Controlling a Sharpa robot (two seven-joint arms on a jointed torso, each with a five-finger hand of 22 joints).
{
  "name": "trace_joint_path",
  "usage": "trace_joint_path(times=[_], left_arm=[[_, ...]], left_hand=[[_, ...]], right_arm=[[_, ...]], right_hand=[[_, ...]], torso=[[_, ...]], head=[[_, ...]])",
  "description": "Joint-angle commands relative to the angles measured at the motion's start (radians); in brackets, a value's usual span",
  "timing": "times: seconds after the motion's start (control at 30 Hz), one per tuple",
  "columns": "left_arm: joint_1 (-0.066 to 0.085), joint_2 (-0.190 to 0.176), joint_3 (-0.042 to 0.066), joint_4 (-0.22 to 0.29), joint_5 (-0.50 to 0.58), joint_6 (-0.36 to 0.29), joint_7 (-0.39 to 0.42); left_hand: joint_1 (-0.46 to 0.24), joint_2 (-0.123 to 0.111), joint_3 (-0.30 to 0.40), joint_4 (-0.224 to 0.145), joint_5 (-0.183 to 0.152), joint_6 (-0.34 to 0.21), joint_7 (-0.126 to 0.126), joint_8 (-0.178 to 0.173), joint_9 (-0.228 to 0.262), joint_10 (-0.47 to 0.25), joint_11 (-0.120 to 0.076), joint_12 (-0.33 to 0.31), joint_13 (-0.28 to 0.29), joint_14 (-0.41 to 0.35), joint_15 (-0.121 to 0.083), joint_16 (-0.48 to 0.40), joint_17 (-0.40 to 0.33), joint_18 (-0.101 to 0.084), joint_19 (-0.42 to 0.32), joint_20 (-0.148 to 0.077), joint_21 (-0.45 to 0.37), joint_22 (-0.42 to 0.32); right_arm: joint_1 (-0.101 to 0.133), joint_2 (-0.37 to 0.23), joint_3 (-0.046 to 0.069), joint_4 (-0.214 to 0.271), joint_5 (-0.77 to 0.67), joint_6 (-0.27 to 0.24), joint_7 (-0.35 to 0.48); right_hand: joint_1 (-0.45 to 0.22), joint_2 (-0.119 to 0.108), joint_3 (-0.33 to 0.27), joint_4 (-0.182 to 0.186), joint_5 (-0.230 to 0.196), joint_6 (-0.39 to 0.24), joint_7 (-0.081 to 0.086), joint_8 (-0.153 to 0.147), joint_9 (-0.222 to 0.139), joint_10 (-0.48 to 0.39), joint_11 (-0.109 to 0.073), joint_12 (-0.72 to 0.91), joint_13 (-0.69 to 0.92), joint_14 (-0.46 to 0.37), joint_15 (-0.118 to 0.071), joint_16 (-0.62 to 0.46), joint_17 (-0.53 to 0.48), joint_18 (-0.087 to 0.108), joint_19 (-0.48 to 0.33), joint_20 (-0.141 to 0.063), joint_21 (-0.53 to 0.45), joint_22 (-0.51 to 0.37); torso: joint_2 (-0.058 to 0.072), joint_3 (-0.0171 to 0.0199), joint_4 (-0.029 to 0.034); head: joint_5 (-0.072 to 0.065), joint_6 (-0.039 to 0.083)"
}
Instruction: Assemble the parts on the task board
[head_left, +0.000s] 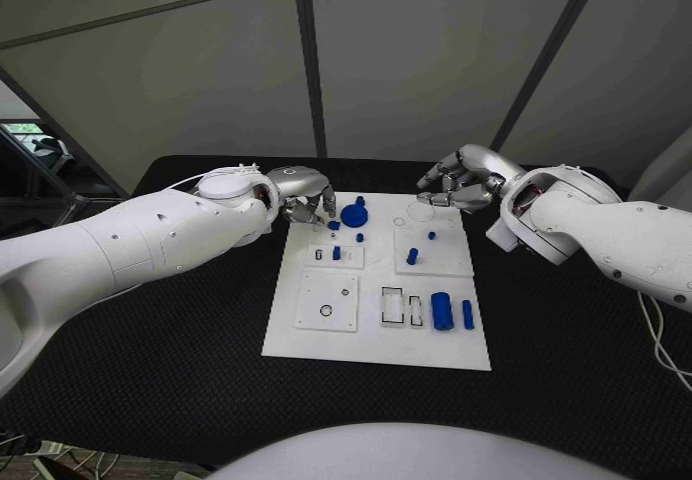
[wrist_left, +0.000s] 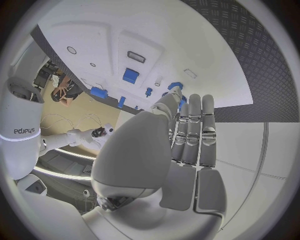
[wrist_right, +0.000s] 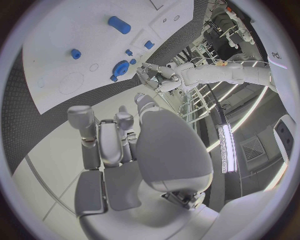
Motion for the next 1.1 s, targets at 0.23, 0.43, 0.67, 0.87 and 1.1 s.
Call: trace_joint_path(times=[0.23,0.43,0.67,0.87,1.1], left_arm=[[0.0,0.022,-0.011,-0.023,-0.075,0.033,0.058],[0.0,0.033,-0.016,-0.028,-0.08,0.026,0.063],[0.0,0.047,-0.017,-0.045,-0.095,0.048,0.051],[0.0,0.06,-0.017,-0.065,-0.107,0.062,0.032],[0.0,0.071,-0.017,-0.08,-0.126,0.091,0.012]], left_hand=[[-0.029,-0.006,0.074,-0.055,-0.008,-0.013,-0.021,-0.067,-0.032,-0.019,0.005,-0.013,-0.012,-0.024,0.006,0.024,0.002,-0.009,-0.032,0.005,0.041,0.068],[-0.053,-0.009,0.099,-0.082,-0.01,-0.046,-0.038,-0.109,-0.051,-0.028,0.007,-0.002,-0.009,-0.026,0.007,0.045,0.006,-0.006,-0.034,0.008,0.06,0.071],[-0.059,-0.007,0.109,-0.093,-0.011,-0.045,-0.041,-0.115,-0.056,-0.037,0.008,-0.001,-0.009,-0.03,0.007,0.051,0.007,-0.006,-0.037,0.01,0.068,0.072],[-0.074,-0.007,0.119,-0.109,-0.012,-0.058,-0.048,-0.133,-0.069,-0.062,0.012,0.004,-0.007,-0.039,0.009,0.062,0.009,-0.005,-0.042,0.012,0.08,0.071],[-0.083,-0.002,0.129,-0.121,-0.011,-0.043,-0.041,-0.131,-0.074,-0.078,0.013,0.013,-0.004,-0.047,0.008,0.072,0.01,-0.004,-0.048,0.013,0.089,0.072]], right_arm=[[0.001,0.002,0.001,0.002,0.002,0.002,0.007],[0.001,0.003,0.001,0.001,0.002,0.002,0.006],[0.001,0.004,0.001,0.001,0.002,0.002,0.006],[0.001,0.006,0.001,0.001,0.002,0.002,0.006],[0.001,0.007,0.001,-0.001,0.002,0.003,0.006]], right_hand=[[-0.001,0.005,0.005,0.0,0.003,0.0,-0.004,0.005,-0.001,0.003,-0.002,0.003,0.0,0.033,-0.007,-0.004,0.001,0.01,0.003,-0.003,-0.003,0.001],[-0.001,0.005,0.005,0.0,0.003,0.0,-0.004,0.005,-0.001,0.003,-0.002,0.003,0.0,0.033,-0.007,-0.004,0.001,0.01,0.003,-0.003,-0.003,0.001],[-0.001,0.005,0.005,0.0,0.003,0.0,-0.004,0.005,-0.001,0.003,-0.002,0.003,0.0,0.033,-0.007,-0.004,0.001,0.01,0.003,-0.003,-0.003,0.001],[-0.001,0.005,0.005,0.0,0.003,0.0,-0.004,0.005,-0.001,0.003,-0.002,0.003,0.0,0.033,-0.007,-0.004,0.001,0.01,0.003,-0.003,-0.003,0.001],[-0.001,0.005,0.005,0.0,0.003,0.0,-0.004,0.005,-0.001,0.003,-0.002,0.003,0.0,0.033,-0.007,-0.004,0.001,0.01,0.003,-0.003,-0.003,0.001]], torso=[[0.0,0.0012,-0.0004],[0.0,0.0003,0.0004],[-0.001,0.0007,0.0007],[-0.001,-0.0004,0.0012],[-0.001,0.0002,0.0]], head=[[-0.002,-0.001],[-0.005,-0.003],[-0.005,-0.003],[-0.007,-0.003],[-0.007,-0.004]])
